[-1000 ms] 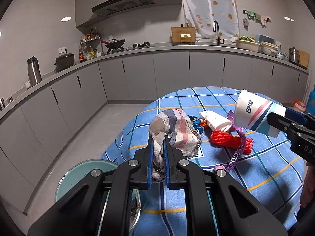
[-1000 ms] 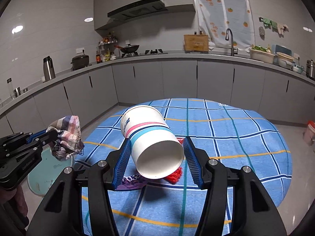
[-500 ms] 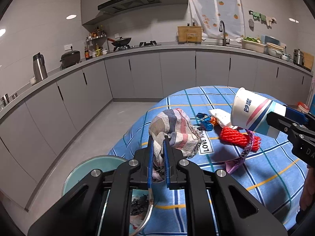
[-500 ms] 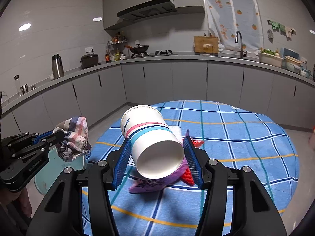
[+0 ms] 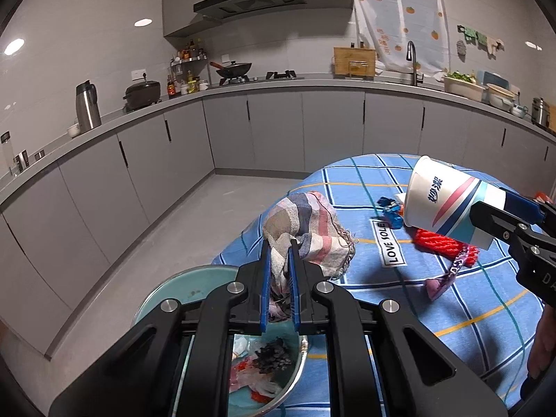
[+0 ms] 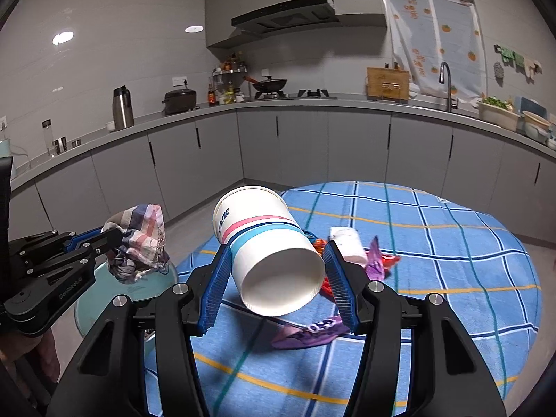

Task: Collect trash
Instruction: 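Carry the plaid cloth and white paper cup over the teal bucket, then open both tools over the bucket to drop the cloth and cup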

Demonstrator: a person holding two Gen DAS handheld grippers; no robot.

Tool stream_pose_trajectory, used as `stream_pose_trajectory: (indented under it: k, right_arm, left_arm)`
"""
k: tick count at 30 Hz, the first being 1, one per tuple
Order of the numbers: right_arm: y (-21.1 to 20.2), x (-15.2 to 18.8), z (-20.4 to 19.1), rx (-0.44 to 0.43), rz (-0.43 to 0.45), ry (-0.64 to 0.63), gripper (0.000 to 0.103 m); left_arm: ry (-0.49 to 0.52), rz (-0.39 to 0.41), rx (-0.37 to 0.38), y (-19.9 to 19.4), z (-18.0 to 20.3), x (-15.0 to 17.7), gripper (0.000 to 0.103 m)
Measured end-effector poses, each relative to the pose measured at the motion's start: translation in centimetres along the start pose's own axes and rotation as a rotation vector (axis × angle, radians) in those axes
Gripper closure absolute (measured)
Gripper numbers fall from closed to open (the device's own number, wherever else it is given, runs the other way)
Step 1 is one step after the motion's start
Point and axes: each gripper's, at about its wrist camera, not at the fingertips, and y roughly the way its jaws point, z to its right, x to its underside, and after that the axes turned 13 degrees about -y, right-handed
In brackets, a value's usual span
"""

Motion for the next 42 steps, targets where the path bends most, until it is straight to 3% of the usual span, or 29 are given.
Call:
stream_pose_trajectory:
  k: [42]
  right_arm:
    - [4.0, -2.7, -11.5, -0.203, -0.007, -0.159, 0.048]
  left_arm:
    - [-0.116, -0.043, -0.168, 0.4, -10.9, 0.7, 0.093]
